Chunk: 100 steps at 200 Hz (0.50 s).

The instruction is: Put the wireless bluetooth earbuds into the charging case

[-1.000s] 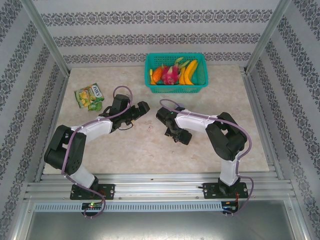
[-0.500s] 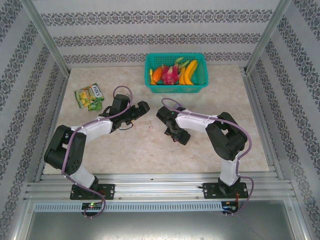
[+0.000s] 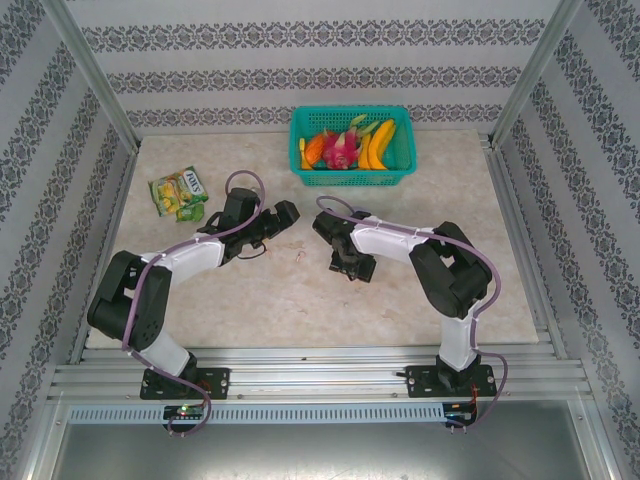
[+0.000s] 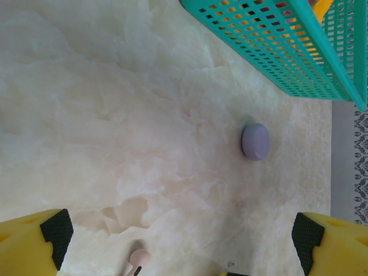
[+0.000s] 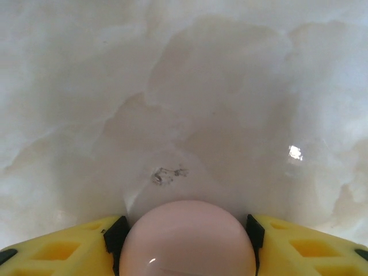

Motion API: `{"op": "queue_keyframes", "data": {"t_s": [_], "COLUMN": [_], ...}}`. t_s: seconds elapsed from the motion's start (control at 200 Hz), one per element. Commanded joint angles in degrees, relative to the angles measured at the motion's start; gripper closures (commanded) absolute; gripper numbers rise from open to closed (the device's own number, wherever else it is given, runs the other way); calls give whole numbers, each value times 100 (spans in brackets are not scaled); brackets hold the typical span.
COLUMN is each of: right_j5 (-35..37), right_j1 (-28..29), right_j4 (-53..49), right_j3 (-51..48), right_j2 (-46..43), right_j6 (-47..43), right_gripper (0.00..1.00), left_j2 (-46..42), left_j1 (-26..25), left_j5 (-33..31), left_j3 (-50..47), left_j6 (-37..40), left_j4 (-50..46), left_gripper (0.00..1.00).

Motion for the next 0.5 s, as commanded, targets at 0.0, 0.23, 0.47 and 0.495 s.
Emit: {"op": "queue_keyframes", "data": {"t_s": [0.0, 0.23, 0.47, 0.495], "right_j5": [-689, -698, -612, -630], "right_j1": [52, 58, 38, 41], "right_j4": [514, 476, 356, 368], "right_j3": [-57, 120, 90, 69], "right_j2": [348, 383, 170, 135], "right_j6": [-1070, -2150, -1585, -1438], "right_gripper": [41, 39, 25, 25], "left_j2": [-291, -419, -443, -442], "left_j1": [-98, -94, -97, -94], "left_j5": [-137, -178, -198, -206], "left_j3": [-35, -73, -51, -39], "left_j6": [40, 57, 83, 92], "left_j4": [35, -1, -70, -71], "left_gripper": [0, 0, 0, 0]}}
